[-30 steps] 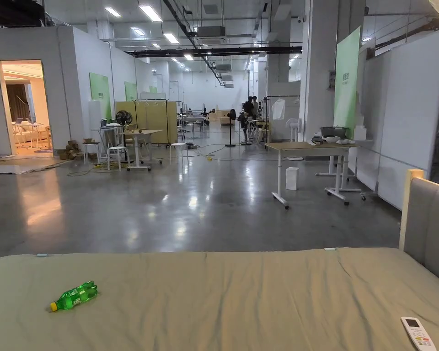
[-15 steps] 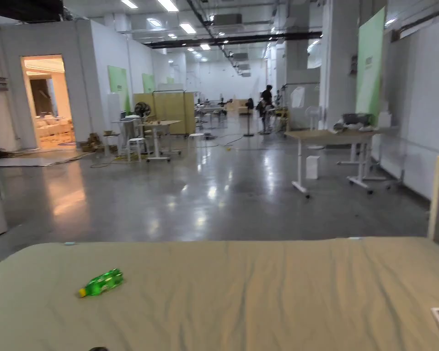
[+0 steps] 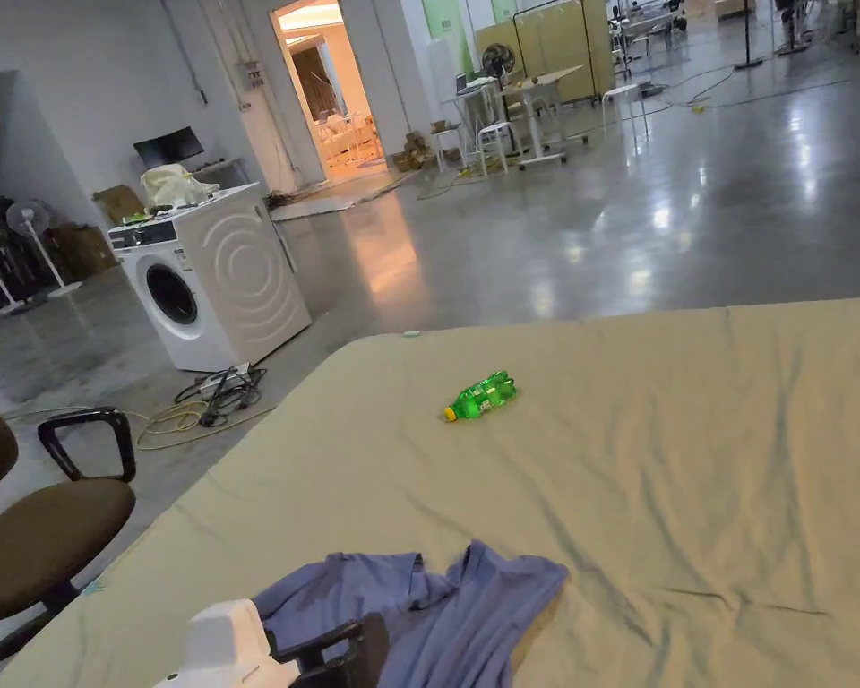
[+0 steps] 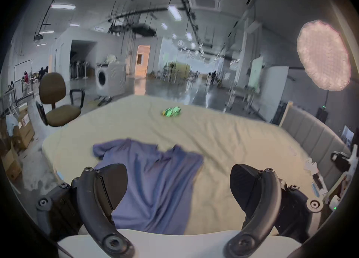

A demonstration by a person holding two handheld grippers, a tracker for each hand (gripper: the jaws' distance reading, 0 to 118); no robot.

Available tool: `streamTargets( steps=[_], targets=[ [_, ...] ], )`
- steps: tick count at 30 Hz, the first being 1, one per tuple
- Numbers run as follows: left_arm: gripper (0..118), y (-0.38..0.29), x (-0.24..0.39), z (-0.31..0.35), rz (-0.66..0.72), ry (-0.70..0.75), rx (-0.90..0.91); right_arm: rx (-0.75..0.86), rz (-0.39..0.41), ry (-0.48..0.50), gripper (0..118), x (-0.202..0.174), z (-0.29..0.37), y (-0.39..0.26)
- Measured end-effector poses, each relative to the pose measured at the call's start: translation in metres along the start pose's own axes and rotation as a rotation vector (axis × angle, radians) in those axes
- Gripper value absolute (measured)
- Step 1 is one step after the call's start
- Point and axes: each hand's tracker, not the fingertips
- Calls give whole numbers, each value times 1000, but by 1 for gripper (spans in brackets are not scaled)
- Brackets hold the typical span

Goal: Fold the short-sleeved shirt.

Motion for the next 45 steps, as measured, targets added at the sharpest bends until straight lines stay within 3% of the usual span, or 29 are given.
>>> streamTargets(
  steps=[5,10,14,16,18,20,21,23,25,26,30,31,32,34,37,45],
  targets=[
    [107,-18,-17,-78,-15,22,-188,-69,38,14,0,-8,-14,-9],
    [105,-43,-32,-170,-154,76,-297,-110,57,28,0,-15,-22,-21],
    [105,-53,-35,-216,-181,152,-373,-164,61,44,0,-24,-29,-33],
    [104,-61,-41,-238,-166,196,-418,-189,50,41,0,-27,-33,-38],
    [94,-72,-44,-253,-149,181,-500,-223,26,31,0,-28,-39,-44],
    [94,-69,-45,-245,-101,179,-440,-252,33,21,0,-29,-46,-50],
    [89,-68,-44,-243,-100,176,-449,-260,36,14,0,-30,-47,-53],
    [66,-68,-38,-234,-143,124,-429,-280,20,27,0,-29,-50,-59],
    [15,-64,-44,-241,-149,150,-429,-303,-1,43,0,-28,-53,-62],
    [4,-63,-47,-243,-160,174,-429,-304,-1,43,0,-28,-51,-62],
    [3,-47,-59,-242,54,161,-447,-300,-8,36,0,-27,-39,-59],
    [3,-40,-59,-236,121,96,-408,-294,-8,34,0,-25,-35,-58],
    [3,-29,-51,-228,162,62,-351,-291,-9,31,0,-22,-32,-59],
    [3,-13,-20,-222,100,77,-312,-295,-11,26,0,-15,-26,-61],
    [3,0,28,-230,44,-92,-283,-297,-32,6,0,-2,-15,-66],
    [3,-20,278,-244,-254,-499,-323,-279,-146,-155,0,45,32,-80]
  ],
)
